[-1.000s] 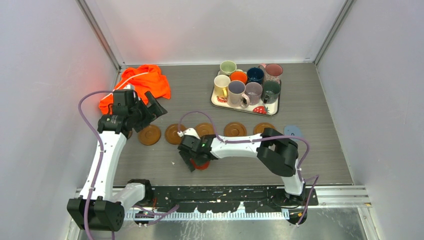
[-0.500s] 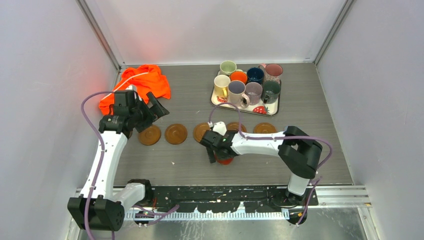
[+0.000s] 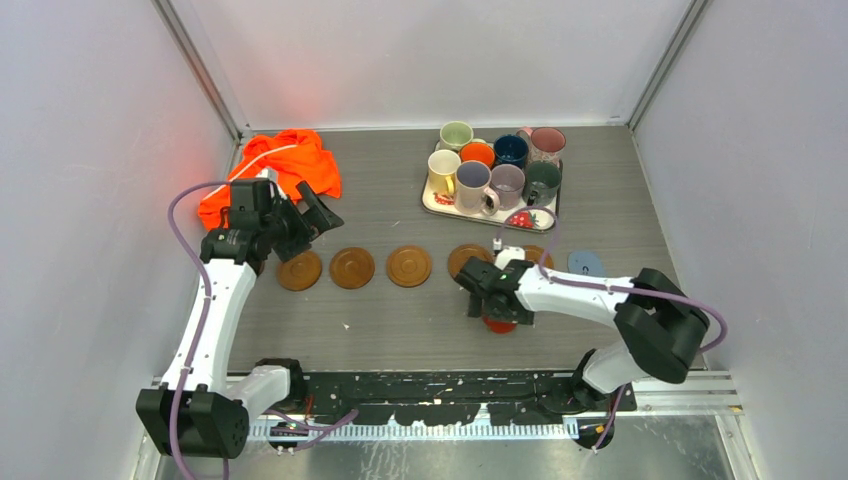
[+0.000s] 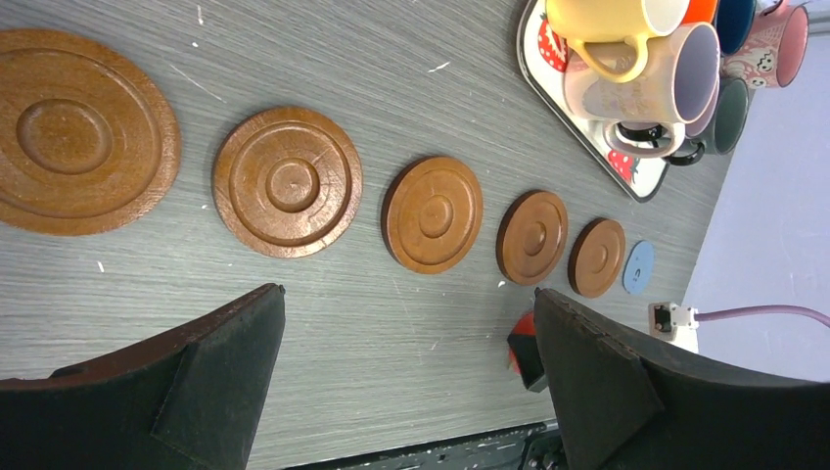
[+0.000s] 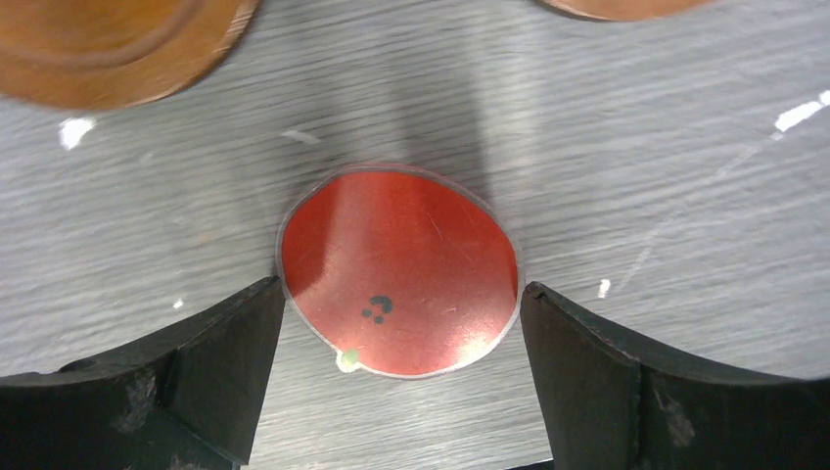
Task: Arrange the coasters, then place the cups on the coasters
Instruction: Move the coaster to the center of the board.
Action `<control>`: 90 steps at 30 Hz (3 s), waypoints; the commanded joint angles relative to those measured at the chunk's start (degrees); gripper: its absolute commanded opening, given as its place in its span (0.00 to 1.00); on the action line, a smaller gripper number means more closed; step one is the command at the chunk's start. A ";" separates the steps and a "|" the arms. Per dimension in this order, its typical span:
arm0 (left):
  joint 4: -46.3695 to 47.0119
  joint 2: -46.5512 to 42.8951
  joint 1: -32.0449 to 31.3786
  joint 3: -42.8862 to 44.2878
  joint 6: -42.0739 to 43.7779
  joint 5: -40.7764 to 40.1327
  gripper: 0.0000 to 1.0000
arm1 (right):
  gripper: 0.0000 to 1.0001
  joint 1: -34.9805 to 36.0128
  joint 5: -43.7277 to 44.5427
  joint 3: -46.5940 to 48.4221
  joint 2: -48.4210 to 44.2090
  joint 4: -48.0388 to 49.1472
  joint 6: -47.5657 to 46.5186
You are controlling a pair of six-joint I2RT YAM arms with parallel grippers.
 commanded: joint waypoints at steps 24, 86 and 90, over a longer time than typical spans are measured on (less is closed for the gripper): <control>5.63 -0.68 0.30 -1.91 -1.34 7.10 1.00 | 0.95 -15.62 9.75 0.44 -16.56 -16.97 12.50; 5.91 -0.77 -0.20 -2.86 -1.78 8.01 1.00 | 0.45 -31.62 -3.39 -8.39 -14.02 -12.38 25.90; 5.76 -0.93 -0.26 -2.84 -1.78 7.97 1.00 | 0.47 -31.82 -3.04 -5.66 -13.39 -13.98 23.86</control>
